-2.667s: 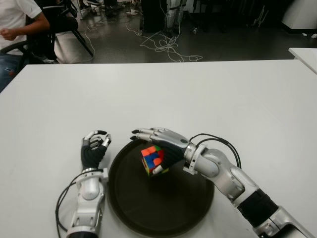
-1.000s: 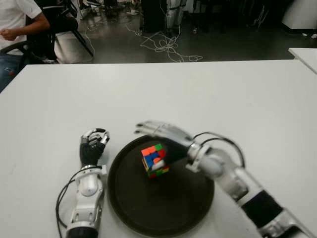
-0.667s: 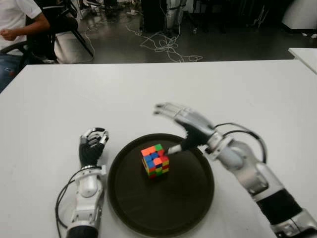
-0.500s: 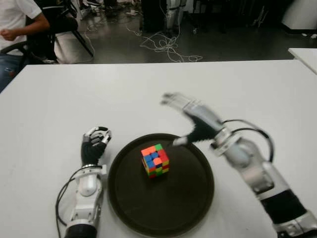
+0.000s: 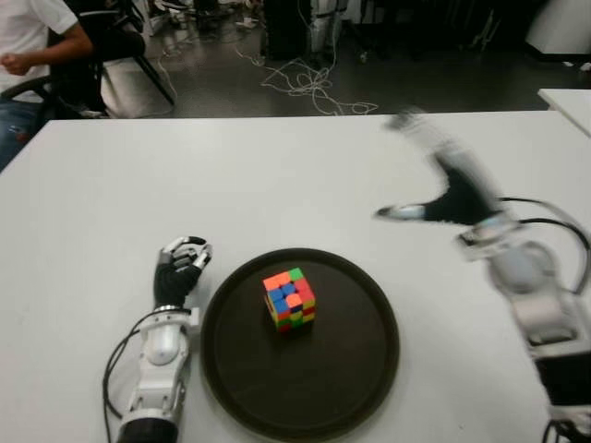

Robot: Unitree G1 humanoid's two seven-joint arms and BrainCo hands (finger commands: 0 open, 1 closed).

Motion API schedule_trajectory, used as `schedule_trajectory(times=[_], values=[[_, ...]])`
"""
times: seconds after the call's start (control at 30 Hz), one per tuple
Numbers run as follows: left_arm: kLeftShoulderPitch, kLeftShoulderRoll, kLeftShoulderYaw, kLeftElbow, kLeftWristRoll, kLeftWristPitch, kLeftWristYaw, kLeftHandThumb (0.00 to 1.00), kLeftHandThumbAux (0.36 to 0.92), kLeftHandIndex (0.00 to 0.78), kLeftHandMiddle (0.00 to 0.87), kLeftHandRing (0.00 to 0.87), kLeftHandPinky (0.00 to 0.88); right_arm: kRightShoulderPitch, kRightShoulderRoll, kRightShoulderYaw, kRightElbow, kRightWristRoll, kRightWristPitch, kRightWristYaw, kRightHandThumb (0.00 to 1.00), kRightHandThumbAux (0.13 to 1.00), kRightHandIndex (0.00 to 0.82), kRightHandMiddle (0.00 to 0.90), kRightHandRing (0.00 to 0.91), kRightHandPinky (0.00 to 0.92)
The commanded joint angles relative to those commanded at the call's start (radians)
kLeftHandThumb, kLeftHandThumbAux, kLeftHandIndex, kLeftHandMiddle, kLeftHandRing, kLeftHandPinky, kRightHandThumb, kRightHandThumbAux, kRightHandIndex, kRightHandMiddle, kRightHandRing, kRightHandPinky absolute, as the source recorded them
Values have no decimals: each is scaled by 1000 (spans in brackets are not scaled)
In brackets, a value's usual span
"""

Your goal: Pick up the Rubik's Cube and put it in the plate

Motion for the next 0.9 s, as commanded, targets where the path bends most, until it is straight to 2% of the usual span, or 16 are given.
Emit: schedule_trajectory(times=[0.17, 0.27, 0.37, 0.47, 0.7, 0.77, 0.9], values=[[-2, 6, -1, -5, -1, 12, -5, 705, 708, 443, 806, 815, 790, 15, 19, -48, 56, 52, -29, -38, 0, 642, 0, 0, 0, 0], [-4, 9, -2, -4, 0, 16, -8, 705, 708, 443, 802, 813, 789, 18, 61, -60, 113, 99, -37, -63, 0, 679, 0, 0, 0, 0], [-5, 12, -1, -3, -2, 16, -11, 705, 708, 443, 805, 815, 793, 13, 85, -70, 159, 111, -36, -91, 0, 698, 0, 0, 0, 0], [-5, 13, 1, -1, -5, 13, -15, 705, 707, 443, 806, 817, 795, 28, 106, -86, 162, 124, -15, -111, 0, 717, 1, 7, 0, 9], [-5, 12, 3, 0, -6, 4, -18, 703, 708, 443, 809, 821, 798, 73, 154, -110, 188, 149, 29, -140, 0, 794, 130, 163, 135, 105], [-3, 10, 3, -5, -6, 5, -18, 703, 708, 443, 810, 823, 800, 89, 184, -102, 177, 136, 56, -165, 0, 803, 172, 206, 175, 136], [0, 9, 2, -13, -5, 8, -18, 704, 707, 443, 813, 823, 801, 104, 208, -92, 157, 124, 84, -183, 0, 819, 257, 286, 253, 211]])
